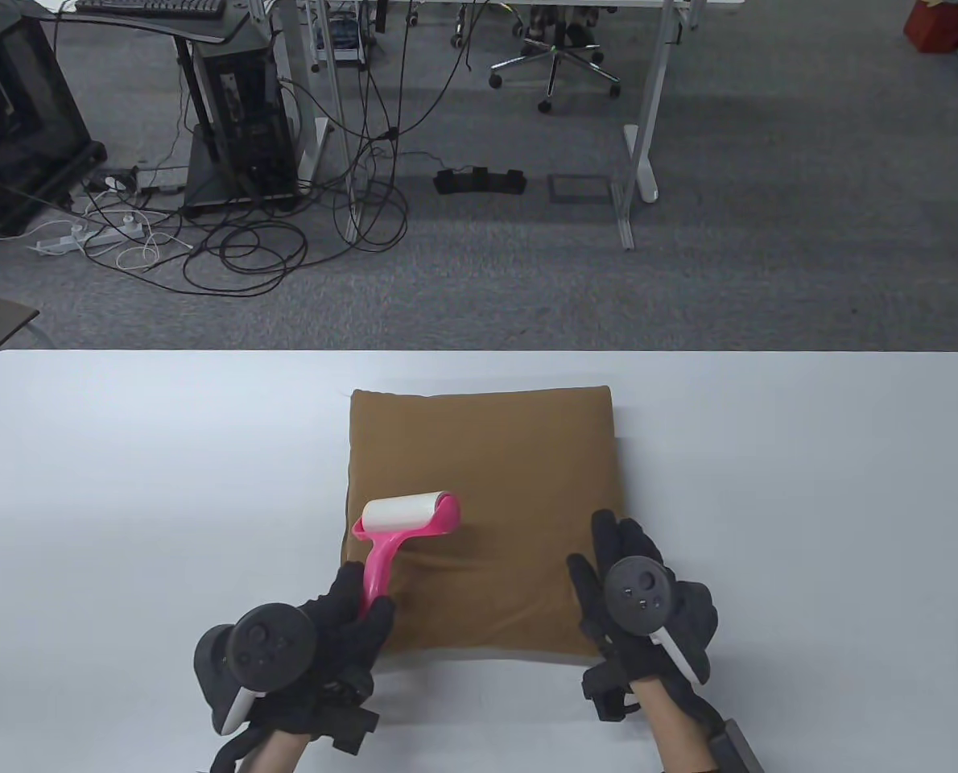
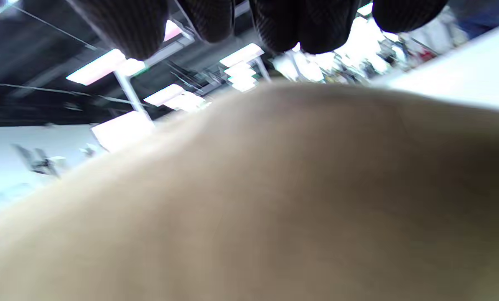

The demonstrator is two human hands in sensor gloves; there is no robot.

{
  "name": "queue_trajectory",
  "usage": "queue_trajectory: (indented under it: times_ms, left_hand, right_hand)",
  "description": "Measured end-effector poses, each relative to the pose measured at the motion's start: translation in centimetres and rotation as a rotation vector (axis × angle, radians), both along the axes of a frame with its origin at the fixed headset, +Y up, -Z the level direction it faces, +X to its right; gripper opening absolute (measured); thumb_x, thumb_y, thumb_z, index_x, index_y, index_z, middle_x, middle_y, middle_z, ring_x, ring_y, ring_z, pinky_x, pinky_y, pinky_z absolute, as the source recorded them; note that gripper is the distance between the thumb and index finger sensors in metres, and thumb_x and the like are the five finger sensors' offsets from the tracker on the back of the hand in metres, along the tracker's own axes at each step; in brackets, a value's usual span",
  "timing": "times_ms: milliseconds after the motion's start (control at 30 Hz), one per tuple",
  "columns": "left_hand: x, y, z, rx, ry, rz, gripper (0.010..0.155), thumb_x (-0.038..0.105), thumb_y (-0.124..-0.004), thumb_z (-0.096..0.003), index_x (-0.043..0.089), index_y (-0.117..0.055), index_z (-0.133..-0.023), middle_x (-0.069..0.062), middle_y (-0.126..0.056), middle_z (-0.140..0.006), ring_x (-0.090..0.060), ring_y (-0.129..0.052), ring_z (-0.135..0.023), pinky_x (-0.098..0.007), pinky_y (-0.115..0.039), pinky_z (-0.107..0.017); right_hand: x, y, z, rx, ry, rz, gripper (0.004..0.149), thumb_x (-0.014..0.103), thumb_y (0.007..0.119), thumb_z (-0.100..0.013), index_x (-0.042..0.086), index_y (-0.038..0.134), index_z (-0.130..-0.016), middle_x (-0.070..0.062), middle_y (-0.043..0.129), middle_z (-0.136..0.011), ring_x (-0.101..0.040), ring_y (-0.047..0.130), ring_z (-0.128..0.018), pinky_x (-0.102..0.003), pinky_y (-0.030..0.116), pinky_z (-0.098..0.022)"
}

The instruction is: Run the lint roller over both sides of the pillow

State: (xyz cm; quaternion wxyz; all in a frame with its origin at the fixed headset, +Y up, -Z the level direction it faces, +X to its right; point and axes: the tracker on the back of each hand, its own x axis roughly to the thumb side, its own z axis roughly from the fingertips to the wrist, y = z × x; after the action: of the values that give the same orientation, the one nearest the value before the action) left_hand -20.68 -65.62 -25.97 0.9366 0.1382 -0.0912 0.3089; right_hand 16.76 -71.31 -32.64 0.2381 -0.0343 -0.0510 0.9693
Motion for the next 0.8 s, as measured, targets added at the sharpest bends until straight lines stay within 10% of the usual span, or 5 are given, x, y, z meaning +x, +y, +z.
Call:
queue_trajectory:
  times_ms: [333, 800]
  left_hand:
    - [-0.1, 0.5, 3.9, -0.051, 0.017, -0.222, 0.064, 0.043, -0.089, -0.0445, -0.002, -0.079, -0.089, -0.015, -0.113, -0.039, -0.014, -0.102, 0.004, -0.046, -0.091, -0.015]
    - [2.4, 0.9, -4.5, -0.064, 0.128, -0.328, 0.064, 0.048, -0.083, -0.047, 0.002, -0.078, -0.091, -0.008, -0.112, -0.037, -0.012, -0.097, 0.005, -0.046, -0.09, -0.016]
  right_hand:
    - [1.8, -2.3, -1.5, -0.163, -0.007, -0.147, 0.059, 0.043, 0.053, -0.062, 0.018, 0.039, -0.114, -0.03, 0.054, -0.114, -0.056, 0.072, -0.088, -0.069, 0.064, -0.055]
    - [2.1, -2.8, -1.4, -0.213, 0.008, -0.182, 0.059, 0.044, 0.052, -0.062, 0.021, 0.035, -0.113, -0.031, 0.053, -0.114, -0.053, 0.08, -0.082, -0.066, 0.067, -0.054]
